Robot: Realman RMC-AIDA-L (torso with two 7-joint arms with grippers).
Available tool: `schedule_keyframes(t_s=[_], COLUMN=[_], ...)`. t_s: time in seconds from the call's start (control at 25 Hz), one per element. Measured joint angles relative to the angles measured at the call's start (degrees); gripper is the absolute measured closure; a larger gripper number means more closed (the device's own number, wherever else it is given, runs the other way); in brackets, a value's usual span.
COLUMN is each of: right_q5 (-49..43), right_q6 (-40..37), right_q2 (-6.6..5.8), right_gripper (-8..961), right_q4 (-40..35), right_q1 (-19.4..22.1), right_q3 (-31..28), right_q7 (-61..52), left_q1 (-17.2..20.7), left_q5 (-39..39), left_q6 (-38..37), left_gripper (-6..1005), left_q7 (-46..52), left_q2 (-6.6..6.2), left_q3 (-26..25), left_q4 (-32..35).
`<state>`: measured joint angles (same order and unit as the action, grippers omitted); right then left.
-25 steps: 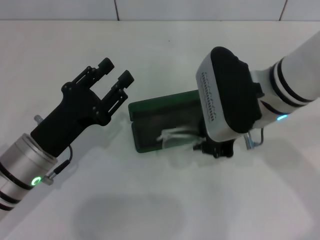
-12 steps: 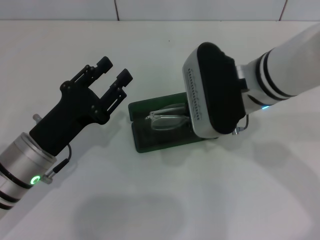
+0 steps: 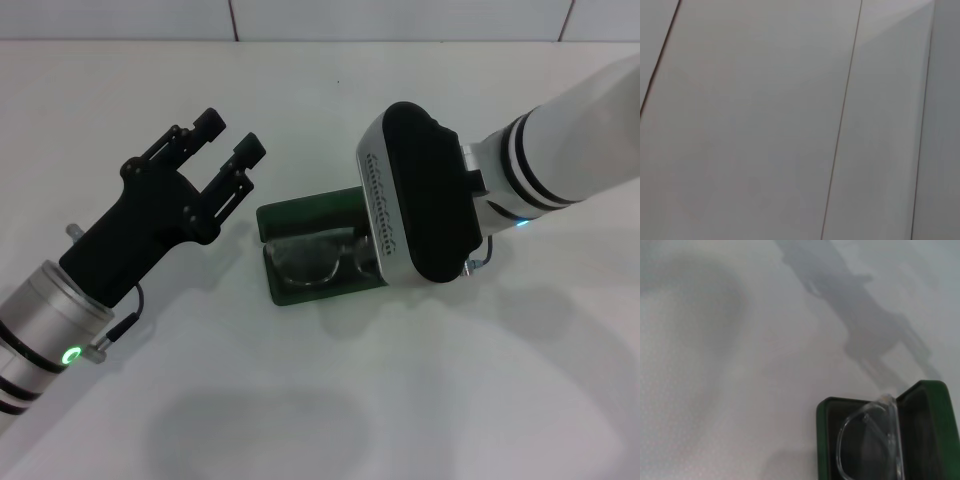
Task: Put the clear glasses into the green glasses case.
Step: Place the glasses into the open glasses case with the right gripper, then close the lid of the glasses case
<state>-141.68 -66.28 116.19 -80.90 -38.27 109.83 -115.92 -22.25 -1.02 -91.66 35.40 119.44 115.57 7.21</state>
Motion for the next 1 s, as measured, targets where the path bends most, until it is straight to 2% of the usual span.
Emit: schedule_keyframes(t_s=[0.12, 0.36, 0.6, 0.72, 0.84, 1.0], right_q5=[-0.4, -0.5, 1.8, 8.0, 17.3, 30.2], right_q6=[0.2, 1.5, 1.6, -1.2, -7.5, -13.4], right_q2=[0.0, -0.13, -0.33, -0.38, -0.35, -0.5], right_gripper=[660, 452, 454, 455, 456, 457], right_q4=[-0.1, -2.8, -9.8, -12.9, -13.9, -7.6], right_q1=[0.1, 1.9, 7.9, 11.5, 14.2, 18.9], right_q3=[-0.3, -1.4, -2.7, -5.8, -11.3, -19.8], right_q7=[0.0, 0.4, 3.2, 7.6, 12.1, 20.3], left_q1=[-0.1, -0.1, -0.2, 0.0, 0.1, 0.1], left_q5=[0.1, 0.3, 0.4, 0.5, 0.6, 0.6], left_q6=[0.1, 0.2, 0.4, 0.4, 0.2, 0.4], left_gripper=[426, 426, 426, 426, 427, 427], left_q7=[0.0, -0.1, 0.0, 0.0, 0.1, 0.2], left_q2=[0.0, 0.0, 0.0, -0.03, -0.06, -0.09], left_q3=[0.0, -0.1, -0.1, -0.1, -0.2, -0.2], left_q4=[0.0, 0.0, -0.1, -0.1, -0.1, -0.1])
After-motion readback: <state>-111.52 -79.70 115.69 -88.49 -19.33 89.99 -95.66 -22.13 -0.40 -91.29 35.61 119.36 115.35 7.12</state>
